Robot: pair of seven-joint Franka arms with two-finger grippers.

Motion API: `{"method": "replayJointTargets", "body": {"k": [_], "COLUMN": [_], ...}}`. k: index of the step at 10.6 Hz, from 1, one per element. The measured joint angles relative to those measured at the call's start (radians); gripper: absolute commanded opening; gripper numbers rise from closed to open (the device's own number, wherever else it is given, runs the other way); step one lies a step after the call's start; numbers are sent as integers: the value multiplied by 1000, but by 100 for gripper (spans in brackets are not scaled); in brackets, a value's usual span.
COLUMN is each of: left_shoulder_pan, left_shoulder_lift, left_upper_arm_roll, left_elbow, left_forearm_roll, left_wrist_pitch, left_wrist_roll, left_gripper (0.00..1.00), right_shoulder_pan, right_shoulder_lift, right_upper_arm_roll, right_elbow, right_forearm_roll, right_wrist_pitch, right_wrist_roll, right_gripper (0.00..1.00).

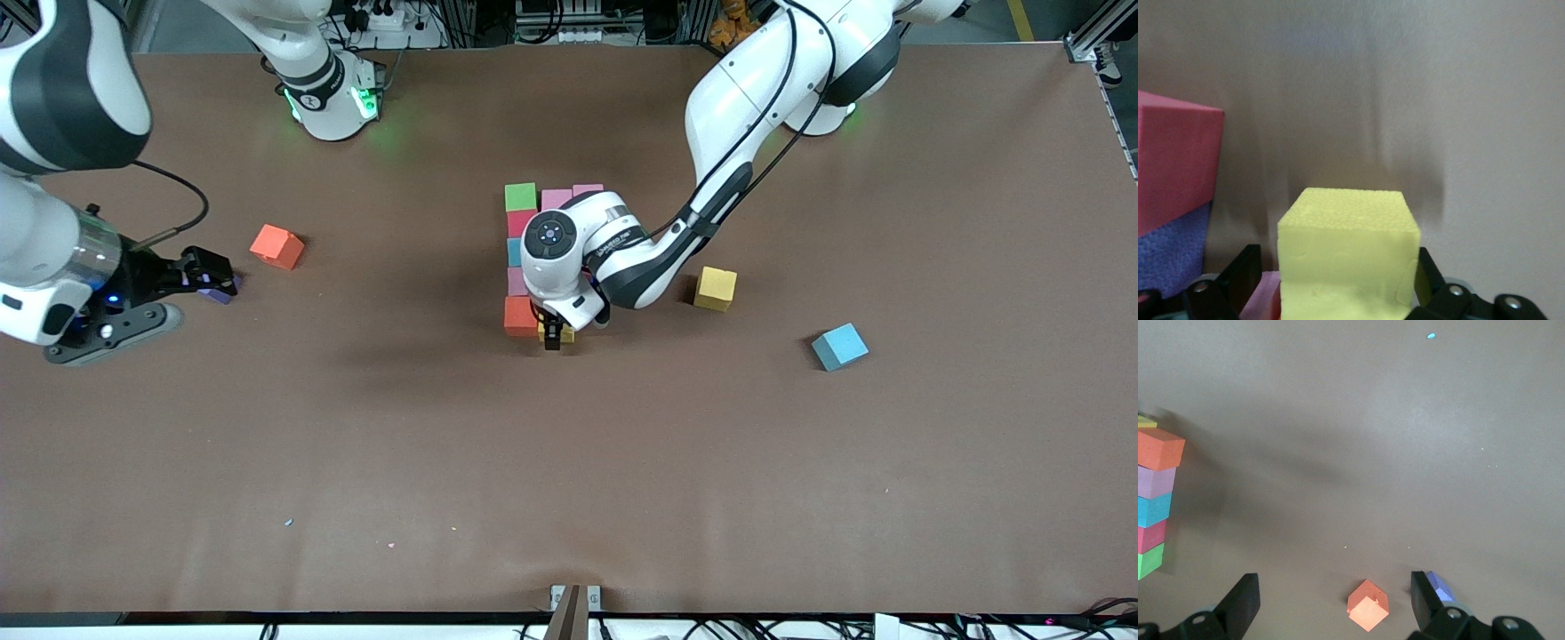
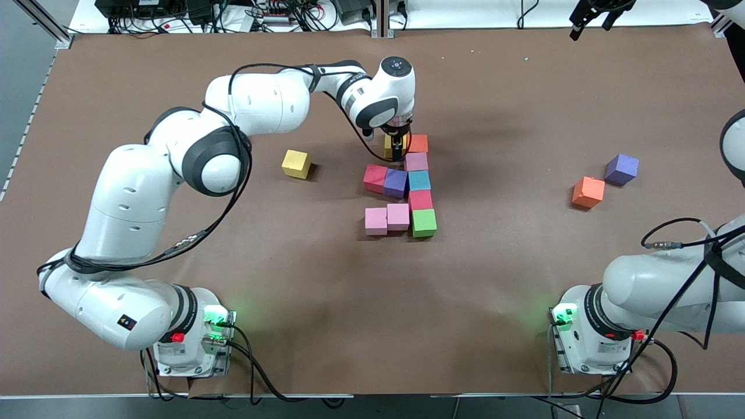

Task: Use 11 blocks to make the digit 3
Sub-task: 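Lower the yellow cube at the column while the right gripper reaches purple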

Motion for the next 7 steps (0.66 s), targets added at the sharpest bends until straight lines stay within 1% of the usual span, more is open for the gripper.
{"method": "replayJointTargets", "body": {"k": [1,4,6,7], "left_shoulder_pan": [3,24,57,82], "left_shoulder_lift": [-16,-103,-145,-160], "left_upper_arm_roll": [0,0,-6,-18], "left_elbow": [13,24,19,1], "left_forearm_roll": [0,0,-8,-20], "left_wrist_pitch": [-51,-174,-232,-250], "left_wrist_roll": [0,4,88,144], "left_gripper": [100,100,100,100], "right_shoulder_pan": [26,31,40,49], "right_shoulder_lift": [0,0,0,0], "right_upper_arm_roll": [-19,-26,-25,-25], "right_elbow": [-1,-2,-2,-1], "right_forearm_roll": [0,1,2,2], "right_wrist_pitch": [-5,-16,-27,-28], "right_wrist_roll": [0,0,0,0], "right_gripper": [100,100,100,100]}}
